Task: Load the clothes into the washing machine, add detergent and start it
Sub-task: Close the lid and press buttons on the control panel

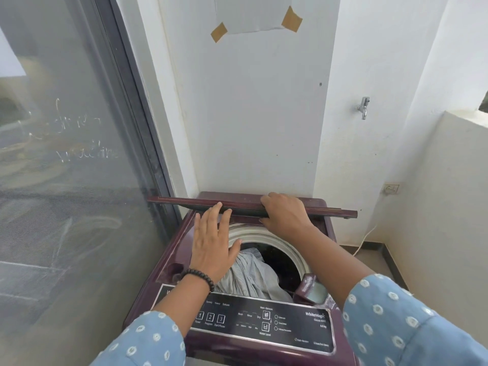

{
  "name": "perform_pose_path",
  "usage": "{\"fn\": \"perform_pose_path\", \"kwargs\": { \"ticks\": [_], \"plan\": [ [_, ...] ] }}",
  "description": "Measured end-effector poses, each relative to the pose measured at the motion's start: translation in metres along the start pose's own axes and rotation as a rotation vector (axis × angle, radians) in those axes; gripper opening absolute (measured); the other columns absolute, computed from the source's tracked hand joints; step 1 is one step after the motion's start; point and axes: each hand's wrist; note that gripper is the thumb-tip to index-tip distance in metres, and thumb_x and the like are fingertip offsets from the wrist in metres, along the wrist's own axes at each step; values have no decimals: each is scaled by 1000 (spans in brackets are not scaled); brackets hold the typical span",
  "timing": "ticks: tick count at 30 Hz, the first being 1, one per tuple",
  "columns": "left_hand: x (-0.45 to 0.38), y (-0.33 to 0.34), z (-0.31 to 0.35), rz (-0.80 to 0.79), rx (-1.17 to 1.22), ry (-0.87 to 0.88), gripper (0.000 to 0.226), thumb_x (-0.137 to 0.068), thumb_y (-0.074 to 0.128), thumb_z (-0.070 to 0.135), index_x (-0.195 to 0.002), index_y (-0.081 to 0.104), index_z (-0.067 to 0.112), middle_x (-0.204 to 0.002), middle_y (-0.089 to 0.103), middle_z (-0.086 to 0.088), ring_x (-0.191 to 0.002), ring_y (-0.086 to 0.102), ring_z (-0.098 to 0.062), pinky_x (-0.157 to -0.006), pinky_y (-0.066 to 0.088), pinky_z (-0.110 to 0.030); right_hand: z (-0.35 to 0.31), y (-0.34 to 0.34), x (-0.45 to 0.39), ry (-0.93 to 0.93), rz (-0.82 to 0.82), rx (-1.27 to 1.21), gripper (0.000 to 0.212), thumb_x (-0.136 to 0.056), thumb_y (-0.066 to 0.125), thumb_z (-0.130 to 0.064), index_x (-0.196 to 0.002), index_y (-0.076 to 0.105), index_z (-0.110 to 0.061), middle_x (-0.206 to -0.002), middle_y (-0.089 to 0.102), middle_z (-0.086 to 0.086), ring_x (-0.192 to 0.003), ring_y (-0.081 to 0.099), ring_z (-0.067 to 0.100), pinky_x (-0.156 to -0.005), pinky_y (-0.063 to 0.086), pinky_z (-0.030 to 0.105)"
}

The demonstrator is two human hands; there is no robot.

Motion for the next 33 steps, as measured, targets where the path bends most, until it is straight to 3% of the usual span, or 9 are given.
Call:
{"fn": "perform_pose_path", "kwargs": {
  "ticks": [4,6,11,13,18,21,24,29,33],
  "plan": [
    [-2,-14,3,57,43,-62,55,-73,78,42,-116,57,16,-123,54,-6,-110,56,-27,-94,46,-46,-5,8,14,-10,-13,11,20,-90,59,-27,-103,54,-13,-103,60,4,-97,59,27,-67,39,33],
    [-6,-20,3,42,45,-56,61,-72,76,49,-121,56,18,-124,55,-4,-113,54,-25,-95,44,-46,-8,14,23,-18,-45,11,22,-90,59,-28,-105,54,-13,-106,60,4,-100,60,27,-68,40,34],
    [-15,-25,3,-359,34,-14,71,-91,28,71,-145,38,26,-154,35,5,-148,20,-15,-118,2,-56,-17,37,43,-23,-137,-2,22,-91,58,-26,-108,53,-14,-107,60,4,-99,61,28,-64,35,32],
    [-13,-21,4,-488,38,-22,71,-93,17,70,-139,47,25,-148,44,6,-145,27,-14,-117,-4,-60,-19,44,48,-15,-155,-16,21,-90,60,-25,-106,53,-14,-106,60,4,-97,61,28,-64,35,32],
    [-3,-15,7,-562,81,-42,63,-98,18,62,-106,64,19,-110,62,2,-109,58,-15,-118,16,-54,-20,53,55,-15,-173,-44,22,-89,63,-24,-105,52,-14,-105,61,5,-96,61,28,-65,36,32],
    [-1,-14,6,-573,138,-48,58,-101,22,55,-94,63,15,-99,62,-3,-98,59,-21,-97,41,-39,-21,59,58,-22,-198,-57,23,-88,64,-23,-105,52,-14,-106,62,5,-95,61,28,-64,35,31],
    [4,-11,4,-640,169,-41,54,-102,20,55,-81,54,18,-87,55,-2,-90,58,-23,-83,44,-36,-22,66,65,-26,-238,-83,27,-87,66,-28,-104,51,-13,-107,62,6,-96,60,28,-65,36,32],
    [9,-5,3,-751,143,11,56,-103,15,51,-76,50,18,-81,54,-2,-85,55,-23,-83,42,-36,-26,78,77,-13,-302,-131,43,-86,65,-48,-106,52,-12,-107,60,5,-97,60,28,-70,39,34],
    [10,-5,4,-778,137,-1,58,-104,13,50,-72,50,19,-76,55,-4,-78,50,-22,-83,42,-35,-28,83,80,5,-296,-153,50,-91,49,-61,-101,55,-12,-101,62,5,-92,61,26,-70,41,35]
  ]
}}
Point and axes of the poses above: each hand's wrist, its own x-axis away from the middle knuckle, its own y-axis out of the palm, z = x × y
